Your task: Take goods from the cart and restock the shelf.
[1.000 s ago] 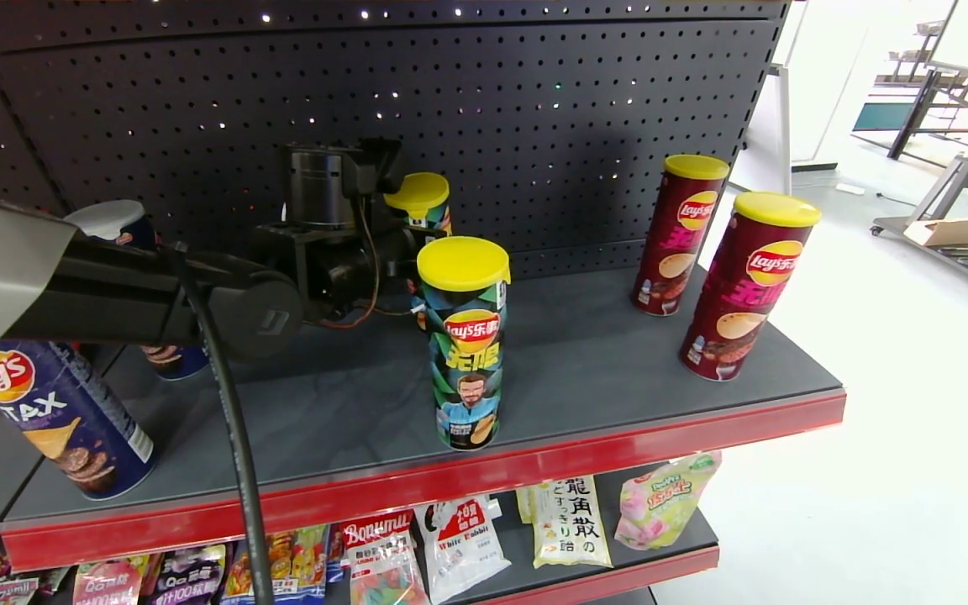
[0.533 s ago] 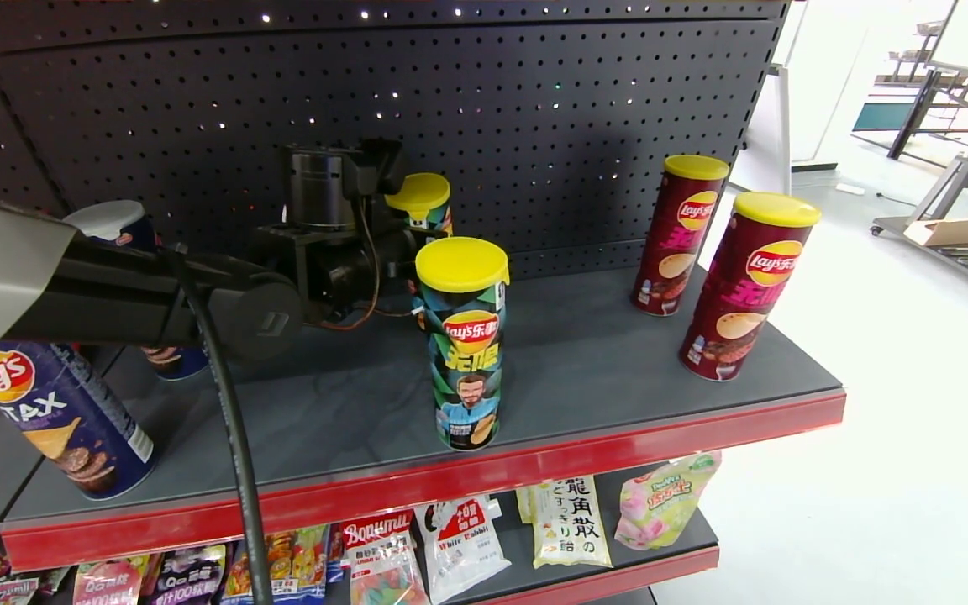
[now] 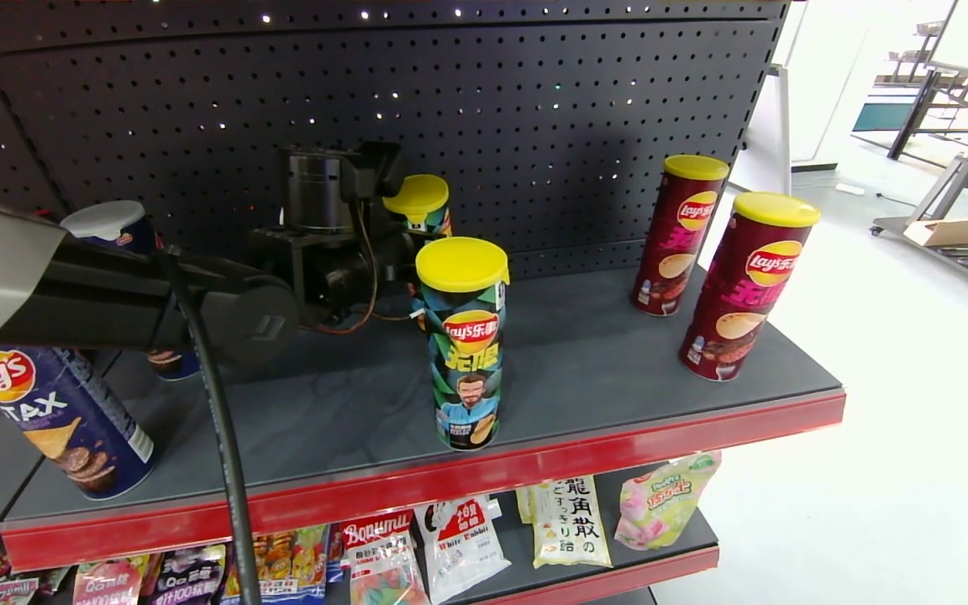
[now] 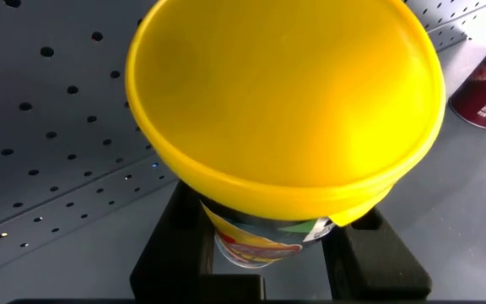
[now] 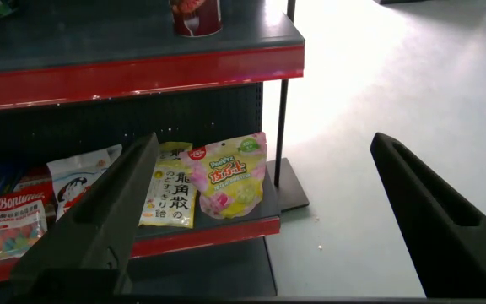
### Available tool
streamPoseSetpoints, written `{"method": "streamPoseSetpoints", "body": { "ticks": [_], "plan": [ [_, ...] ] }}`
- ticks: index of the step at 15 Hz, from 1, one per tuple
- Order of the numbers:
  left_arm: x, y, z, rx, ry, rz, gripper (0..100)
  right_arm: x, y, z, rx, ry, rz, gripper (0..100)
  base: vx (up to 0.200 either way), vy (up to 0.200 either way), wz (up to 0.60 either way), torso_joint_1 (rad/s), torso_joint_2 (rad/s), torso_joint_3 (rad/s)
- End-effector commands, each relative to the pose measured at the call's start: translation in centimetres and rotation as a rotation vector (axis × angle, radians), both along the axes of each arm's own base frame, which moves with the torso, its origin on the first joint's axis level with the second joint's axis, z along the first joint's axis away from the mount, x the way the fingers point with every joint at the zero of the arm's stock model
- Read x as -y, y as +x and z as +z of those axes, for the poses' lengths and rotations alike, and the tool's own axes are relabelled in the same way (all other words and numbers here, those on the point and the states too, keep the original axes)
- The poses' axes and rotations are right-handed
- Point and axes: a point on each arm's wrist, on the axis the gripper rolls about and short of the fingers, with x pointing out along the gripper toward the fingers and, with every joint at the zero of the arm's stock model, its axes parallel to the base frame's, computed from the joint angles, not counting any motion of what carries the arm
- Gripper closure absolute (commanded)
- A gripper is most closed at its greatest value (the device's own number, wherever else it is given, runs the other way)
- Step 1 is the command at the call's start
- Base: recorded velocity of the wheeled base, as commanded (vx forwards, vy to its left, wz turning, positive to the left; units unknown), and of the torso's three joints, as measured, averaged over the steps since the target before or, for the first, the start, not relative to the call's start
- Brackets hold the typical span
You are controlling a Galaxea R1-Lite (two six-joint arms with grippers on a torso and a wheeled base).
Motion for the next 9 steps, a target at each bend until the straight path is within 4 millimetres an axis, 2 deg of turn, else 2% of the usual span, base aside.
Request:
{"method": "streamPoseSetpoints", "body": {
  "ticks": [1, 4, 5, 9],
  "plan": [
    [0.0, -0.1, 0.3, 0.008, -0.004, 0.001, 100, 0.0, 0.0, 0.0, -0.001, 0.000, 0.000, 0, 0.000, 0.000, 0.00, 0.000, 0.00, 0.000],
    [-0.1, -0.2, 0.4, 0.010, -0.002, 0.004, 100, 0.0, 0.0, 0.0, -0.001, 0.000, 0.000, 0, 0.000, 0.000, 0.00, 0.000, 0.00, 0.000],
    [-0.1, -0.2, 0.5, 0.012, -0.002, 0.004, 0, 0.0, 0.0, 0.0, -0.001, 0.000, 0.000, 0, 0.000, 0.000, 0.00, 0.000, 0.00, 0.000],
    [-0.4, -0.8, 1.3, 0.023, -0.008, 0.005, 0, 0.0, 0.0, 0.0, -0.001, 0.000, 0.000, 0, 0.000, 0.000, 0.00, 0.000, 0.00, 0.000]
  ]
}}
